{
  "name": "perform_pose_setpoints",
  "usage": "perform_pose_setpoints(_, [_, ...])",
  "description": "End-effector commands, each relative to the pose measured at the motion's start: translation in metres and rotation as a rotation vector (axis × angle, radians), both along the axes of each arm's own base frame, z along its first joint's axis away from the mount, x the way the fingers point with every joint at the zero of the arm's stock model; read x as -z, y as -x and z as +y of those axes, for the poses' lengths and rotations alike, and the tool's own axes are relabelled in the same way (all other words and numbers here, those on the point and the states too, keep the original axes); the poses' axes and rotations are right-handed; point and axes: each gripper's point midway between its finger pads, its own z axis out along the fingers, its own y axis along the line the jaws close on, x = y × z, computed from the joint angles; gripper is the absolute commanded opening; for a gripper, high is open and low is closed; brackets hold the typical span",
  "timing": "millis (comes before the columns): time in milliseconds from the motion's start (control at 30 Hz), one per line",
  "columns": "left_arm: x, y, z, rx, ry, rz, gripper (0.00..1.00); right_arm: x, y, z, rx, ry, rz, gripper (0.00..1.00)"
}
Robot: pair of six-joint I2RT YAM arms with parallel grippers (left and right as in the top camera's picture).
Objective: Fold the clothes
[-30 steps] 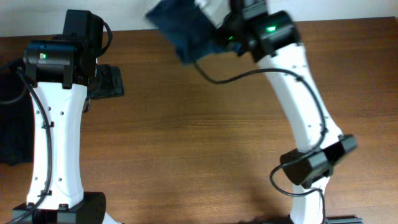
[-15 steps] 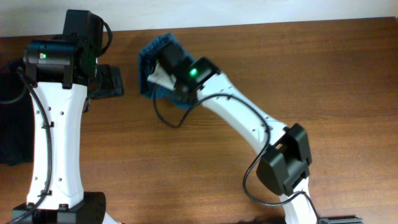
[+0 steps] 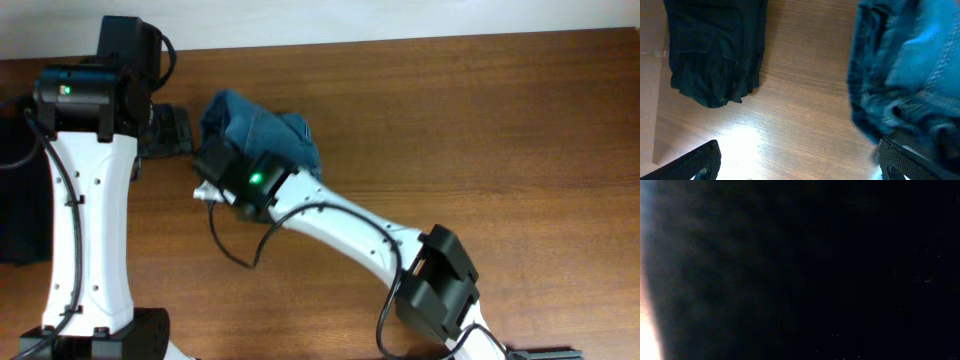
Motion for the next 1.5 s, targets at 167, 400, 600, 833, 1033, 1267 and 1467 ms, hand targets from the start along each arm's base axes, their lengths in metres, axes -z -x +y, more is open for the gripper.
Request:
perform_pose_setpoints(167, [-0.003, 0.001, -0.003, -0.002, 0.009, -0.016, 0.99, 0.041, 0.029, 0.008, -0.042, 0.029, 0.049, 0.24])
perform_pose_setpoints(400, [-0.003, 0.001, -0.003, -0.002, 0.009, -0.016, 0.99, 0.024, 0.01, -0.005, 0.05, 0.034, -0.043, 0.99])
perform_pose_setpoints(600, [-0.003, 0.001, -0.003, -0.002, 0.009, -0.016, 0.99, 0.004, 0.008, -0.006, 0.056, -0.005, -0.066, 0.99])
perform_pose_setpoints(833, [-0.003, 0.001, -0.003, -0.002, 0.009, -0.016, 0.99, -0.026, 0.027, 0.0, 0.042, -0.125, -0.001, 0.99])
perform_pose_setpoints(1033, [-0.003, 0.001, -0.003, -0.002, 0.009, -0.016, 0.99, -0.035, 0.048, -0.01, 0.045, -0.136, 0.083, 0.99])
perform_pose_setpoints(1267, [-0.003, 0.001, -0.003, -0.002, 0.009, -0.016, 0.99, -0.078, 0.031, -0.032, 0.241, -0.258, -0.003, 0.99])
perform_pose_setpoints(1467, [-0.003, 0.001, -0.003, -0.002, 0.009, -0.016, 0.99, -0.105, -0.02, -0.076, 0.521, -0.433, -0.041, 0.97])
